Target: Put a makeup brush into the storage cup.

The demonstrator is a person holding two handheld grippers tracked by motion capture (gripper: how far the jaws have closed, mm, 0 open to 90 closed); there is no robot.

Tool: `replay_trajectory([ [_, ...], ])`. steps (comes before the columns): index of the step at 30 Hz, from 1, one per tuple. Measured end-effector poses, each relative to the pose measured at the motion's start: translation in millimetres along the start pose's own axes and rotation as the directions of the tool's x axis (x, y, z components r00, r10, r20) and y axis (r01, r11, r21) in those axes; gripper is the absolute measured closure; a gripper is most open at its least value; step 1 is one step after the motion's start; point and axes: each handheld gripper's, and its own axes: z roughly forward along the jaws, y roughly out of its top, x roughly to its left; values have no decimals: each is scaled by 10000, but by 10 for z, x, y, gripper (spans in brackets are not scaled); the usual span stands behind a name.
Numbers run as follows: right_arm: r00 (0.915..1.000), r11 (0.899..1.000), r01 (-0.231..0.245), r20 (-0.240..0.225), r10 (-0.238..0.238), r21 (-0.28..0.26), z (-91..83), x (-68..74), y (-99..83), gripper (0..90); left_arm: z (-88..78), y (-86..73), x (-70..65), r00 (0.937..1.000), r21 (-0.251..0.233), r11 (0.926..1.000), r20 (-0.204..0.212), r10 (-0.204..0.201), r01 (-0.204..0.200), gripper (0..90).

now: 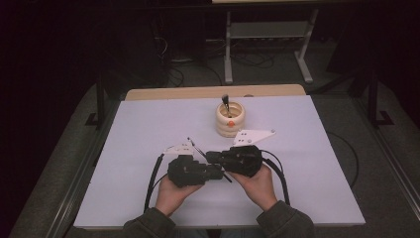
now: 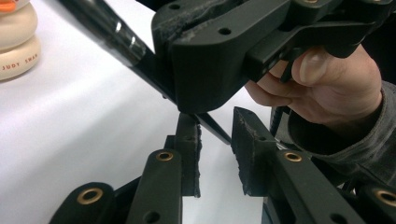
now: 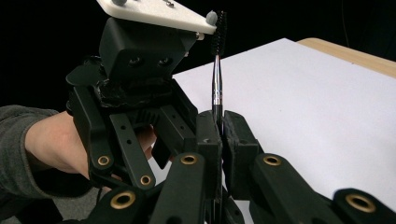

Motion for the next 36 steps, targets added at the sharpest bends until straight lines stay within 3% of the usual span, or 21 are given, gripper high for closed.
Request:
replay_trajectory([
  [11,9997,9996,204,132,-201,-209,-17,30,-24,850,6,7,-7,9999,-212,9997,66,-112,113,730],
  [22,9992,9990,277,299,-267,-364,-36,38,-51,850,4,8,3,9997,-240,9995,118,-211,214,791],
  [26,9991,9985,293,327,-279,-457,-46,45,-59,850,14,7,-1,9993,-382,9988,262,-282,292,782],
  [30,9992,9984,283,312,-268,-488,-32,53,-71,850,35,6,-8,9990,-342,9988,292,-338,348,718],
  [36,9988,9974,423,263,-408,-577,1,85,-89,851,53,-2,12,9979,-324,9983,429,-480,494,742],
])
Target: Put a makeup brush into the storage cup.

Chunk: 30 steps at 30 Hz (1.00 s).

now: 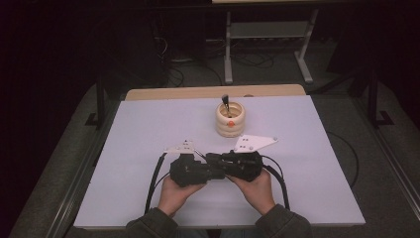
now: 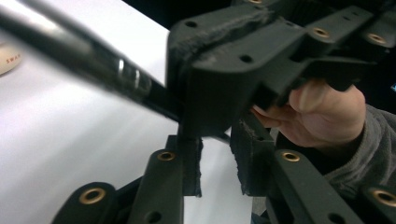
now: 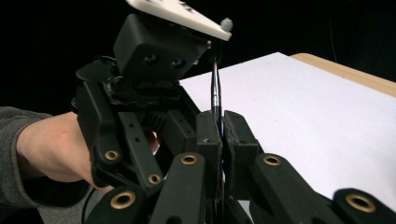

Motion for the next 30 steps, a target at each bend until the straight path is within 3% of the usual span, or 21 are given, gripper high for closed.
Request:
replay_trajectory([
  [6,9999,9998,121,24,-120,-171,0,16,-7,850,-19,-15,30,9986,-230,9989,339,-401,409,789],
  [15,9994,9983,316,138,-309,-490,-20,56,-17,850,-46,-15,50,9944,-297,9975,870,-607,635,810],
  [24,9994,9976,356,9,-356,-594,-38,38,-28,848,-47,-16,47,9949,-245,9992,967,-284,309,837],
  [30,9995,9981,298,-105,-304,-542,-13,37,-33,850,-42,-17,40,9960,-373,9986,833,-334,366,770],
])
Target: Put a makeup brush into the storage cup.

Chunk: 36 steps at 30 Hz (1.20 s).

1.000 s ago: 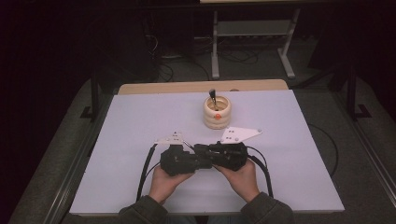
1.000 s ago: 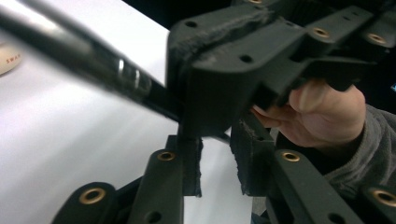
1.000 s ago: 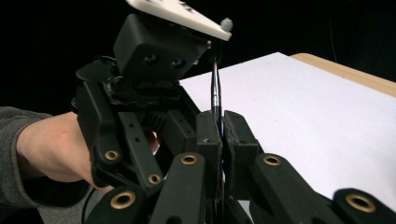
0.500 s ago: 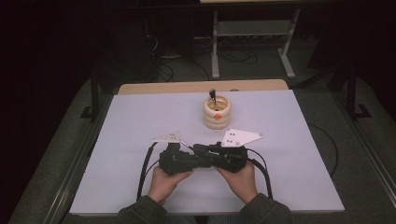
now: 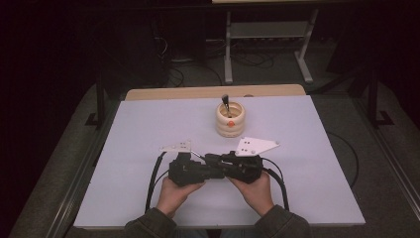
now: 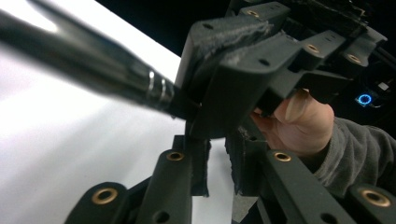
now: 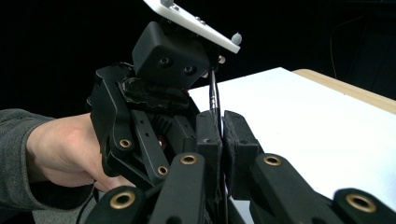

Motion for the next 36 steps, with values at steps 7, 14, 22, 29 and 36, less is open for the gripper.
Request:
replay_trajectory([
  [7,9994,9995,-278,-230,275,-122,61,13,-29,849,7,-30,9,10000,-54,10000,-48,4,-4,749],
  [14,9995,9993,-269,-156,265,-247,81,32,-58,848,-8,-45,20,9993,-135,9993,142,-332,334,770],
  [22,9992,9997,-231,-316,234,107,86,23,-45,832,-15,-37,25,9998,536,9986,-175,39,-30,779],
  [29,9967,9953,-422,-649,480,877,114,-35,65,719,-7,-43,10,9995,887,9960,-322,67,-38,778],
  [36,9925,9717,-635,-880,854,2275,217,-71,212,687,7,-21,-61,9917,1771,9809,-857,963,-799,778],
])
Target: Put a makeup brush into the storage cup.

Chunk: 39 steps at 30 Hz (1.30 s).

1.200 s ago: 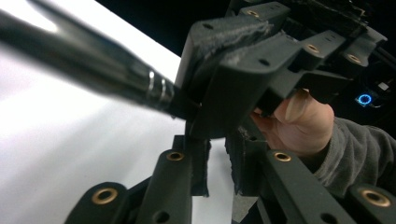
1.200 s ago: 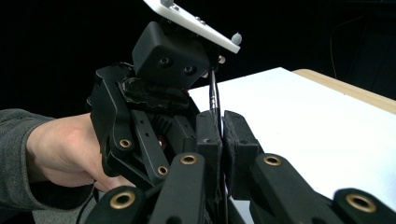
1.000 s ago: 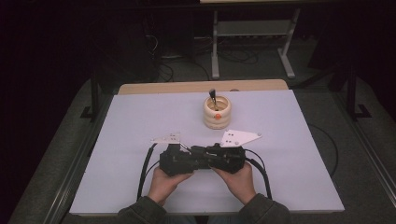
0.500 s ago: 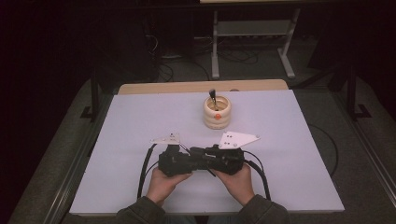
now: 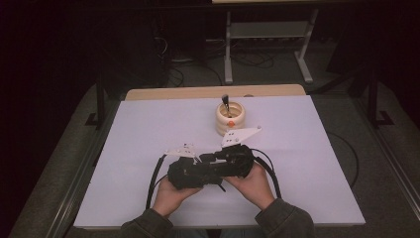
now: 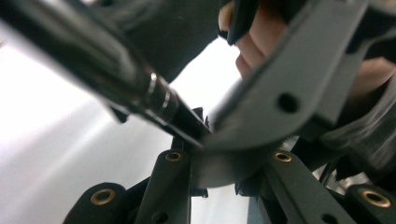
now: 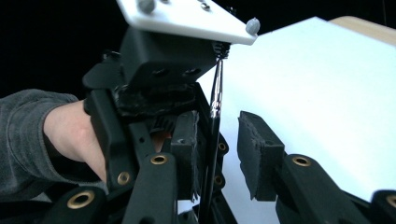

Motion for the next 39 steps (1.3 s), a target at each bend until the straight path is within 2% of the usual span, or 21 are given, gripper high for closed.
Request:
replay_trajectory([
  [2,9998,9992,-79,-162,85,386,22,0,23,728,12,10,-25,9991,278,9992,-281,305,-297,778],
  [4,9997,9983,-89,-238,103,576,39,3,27,782,19,25,-50,9952,739,9945,-586,783,-739,778],
  [5,9996,9982,-48,-259,64,605,38,8,25,820,27,27,-64,9942,797,9937,-669,844,-790,778],
  [7,9993,9980,-66,-367,89,635,36,18,20,835,35,24,-77,9913,854,9917,-809,1034,-965,777],
  [11,9989,9984,-156,-435,180,539,23,18,6,842,30,27,-88,9904,830,9901,-696,1192,-1133,766],
  [14,9990,9989,-112,-431,132,464,13,19,-7,844,15,30,-94,9898,756,9899,-672,1254,-1202,679],
  [15,9984,9989,-242,-499,262,407,14,16,-13,844,13,31,-93,9901,732,9899,-626,1257,-1211,658],
  [25,9955,9965,-739,-567,761,401,-1,-33,-73,847,-20,32,-99,9869,589,9882,-708,1452,-1411,508],
  [28,9946,9959,-882,-523,893,217,-17,-62,-100,847,-37,32,-98,9874,543,9891,-720,1406,-1369,485],
  [31,9934,9945,-1047,-464,1049,55,-39,-88,-118,847,-48,26,-103,9907,279,9931,-721,1152,-1135,469],
  [39,9924,9920,-1224,-189,1219,-315,-152,-160,-150,846,-91,5,-94,9894,327,9936,-946,1105,-1079,446],
])
